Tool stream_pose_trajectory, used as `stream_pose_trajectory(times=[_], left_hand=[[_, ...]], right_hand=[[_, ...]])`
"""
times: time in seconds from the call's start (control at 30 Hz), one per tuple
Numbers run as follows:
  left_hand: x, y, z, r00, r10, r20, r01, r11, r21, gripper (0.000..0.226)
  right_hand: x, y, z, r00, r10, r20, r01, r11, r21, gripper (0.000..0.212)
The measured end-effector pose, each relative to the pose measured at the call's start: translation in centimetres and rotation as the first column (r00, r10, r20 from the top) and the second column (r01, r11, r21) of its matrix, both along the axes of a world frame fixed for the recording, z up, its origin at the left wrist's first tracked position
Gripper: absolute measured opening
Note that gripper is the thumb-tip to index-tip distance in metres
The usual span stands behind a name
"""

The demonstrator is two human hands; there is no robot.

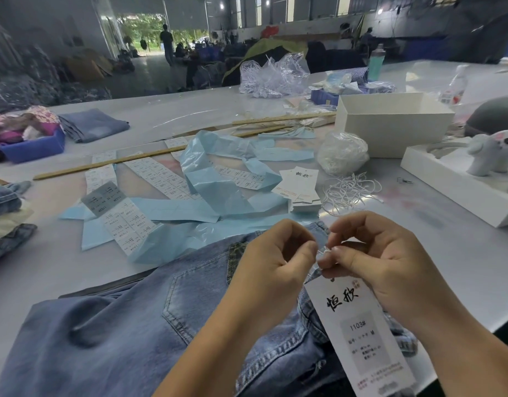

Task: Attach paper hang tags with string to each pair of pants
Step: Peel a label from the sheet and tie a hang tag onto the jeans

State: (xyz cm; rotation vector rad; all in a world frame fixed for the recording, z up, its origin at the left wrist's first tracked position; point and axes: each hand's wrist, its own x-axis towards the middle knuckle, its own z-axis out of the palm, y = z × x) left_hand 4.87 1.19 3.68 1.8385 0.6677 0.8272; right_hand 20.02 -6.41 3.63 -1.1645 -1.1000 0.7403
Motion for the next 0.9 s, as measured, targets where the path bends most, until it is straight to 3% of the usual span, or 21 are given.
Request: stream_pose_trajectory(times=[0.13, 0.37, 0.53, 0.73, 0.9], left_hand=[[-0.3, 0.2, 0.2, 1.000, 0.005, 0.018, -0.005, 1.000, -0.010, 0.009], [-0.5, 0.2, 0.2, 0.998, -0.025, 0.050, 0.027, 0.999, -0.046, 0.006], [-0.5, -0.1, -0.4, 0.998, 0.009, 0.068, -0.008, 1.000, -0.017, 0.013], [-0.6, -0.4, -0.5, 0.996, 0.080, 0.047, -0.080, 0.997, -0.011, 0.027], [-0.6, -0.7, -0.2, 0.996, 0.085, -0.021, -0.083, 0.994, 0.070, 0.020]], right_hand=[[0.2, -0.2, 0.5, 0.991, 0.029, -0.129, -0.030, 1.000, -0.002, 0.022], [0.1, 0.0, 0.5, 0.976, 0.071, -0.206, -0.069, 0.997, 0.018, 0.049], [-0.4, 0.3, 0.1, 0.964, 0.107, -0.245, -0.094, 0.994, 0.064, 0.041], [-0.6, 0.2, 0.2, 0.977, 0.068, -0.201, -0.056, 0.996, 0.063, 0.038], [-0.8, 0.0, 0.3, 0.995, 0.023, -0.095, -0.014, 0.996, 0.093, 0.017]])
